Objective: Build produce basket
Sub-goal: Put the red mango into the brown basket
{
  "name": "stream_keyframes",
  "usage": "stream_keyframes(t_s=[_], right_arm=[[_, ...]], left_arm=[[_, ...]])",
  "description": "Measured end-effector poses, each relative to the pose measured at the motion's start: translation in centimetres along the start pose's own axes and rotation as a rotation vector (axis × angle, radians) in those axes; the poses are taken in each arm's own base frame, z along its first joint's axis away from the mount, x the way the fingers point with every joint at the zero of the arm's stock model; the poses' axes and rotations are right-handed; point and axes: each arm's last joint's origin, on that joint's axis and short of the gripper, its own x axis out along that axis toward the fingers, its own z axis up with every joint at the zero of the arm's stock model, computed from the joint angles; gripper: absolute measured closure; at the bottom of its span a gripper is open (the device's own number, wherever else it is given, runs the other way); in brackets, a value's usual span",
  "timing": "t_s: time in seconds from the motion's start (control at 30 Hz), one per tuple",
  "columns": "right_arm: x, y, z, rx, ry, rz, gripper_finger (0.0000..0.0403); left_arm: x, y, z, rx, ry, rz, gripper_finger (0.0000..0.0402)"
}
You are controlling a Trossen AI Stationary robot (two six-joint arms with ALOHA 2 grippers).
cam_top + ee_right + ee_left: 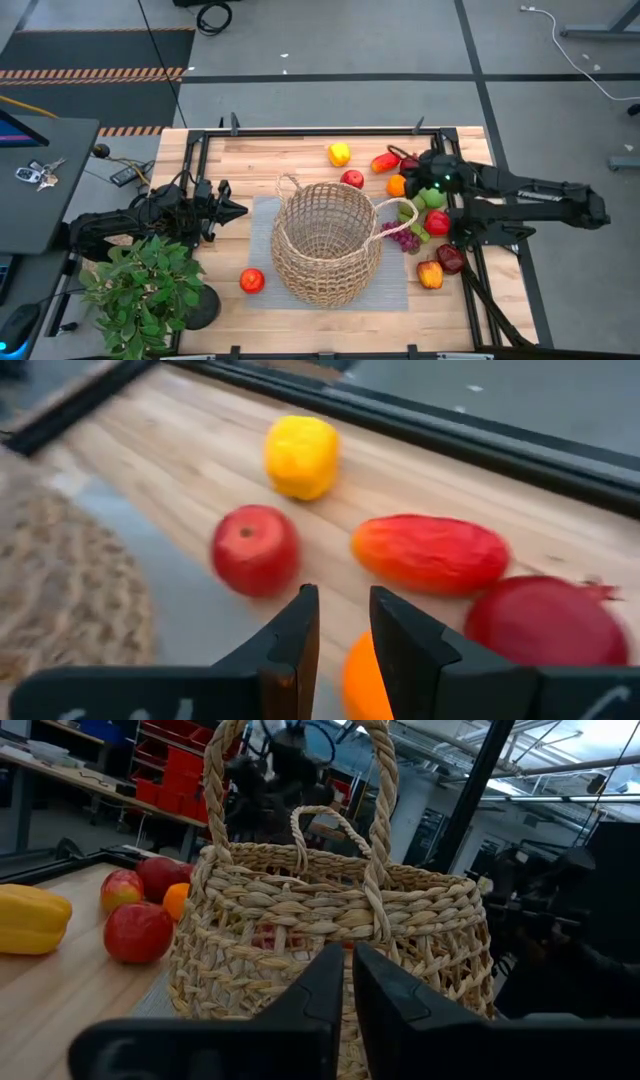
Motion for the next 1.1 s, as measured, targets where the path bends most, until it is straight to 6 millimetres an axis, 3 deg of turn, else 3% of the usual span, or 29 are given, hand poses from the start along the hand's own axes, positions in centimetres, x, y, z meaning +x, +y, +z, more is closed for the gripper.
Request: stream_keyframes(t_s=[0.27,0.47,0.63,0.77,1.1], right_arm=[[1.4,-0.4,4.0,-0.059,0.103,-0.092,0.0305],[3.7,-1.6,7.3,-0.117,0.181,-0.07,0.0304],[6.1,-2.7,8.6,-0.173,0.262,-0.049,0.0292],[7.9,-3.3,9.3,-0.214,0.325,-0.011,0.026],[11.3,-3.2,10.9,-0.377,0.529,0.021,0.0135]], left_arm=[[0.0,0.0,0.0,0.0,0.0,0.0,0.0373],[0.0,0.0,0.0,0.001,0.0,0.0,0.0369],[0.0,0.0,0.0,0.001,0.0,0.0,0.0366],[0.0,0.0,0.0,0.001,0.0,0.0,0.0371],[0.0,0.0,0.0,0.0,0.0,0.0,0.0367]])
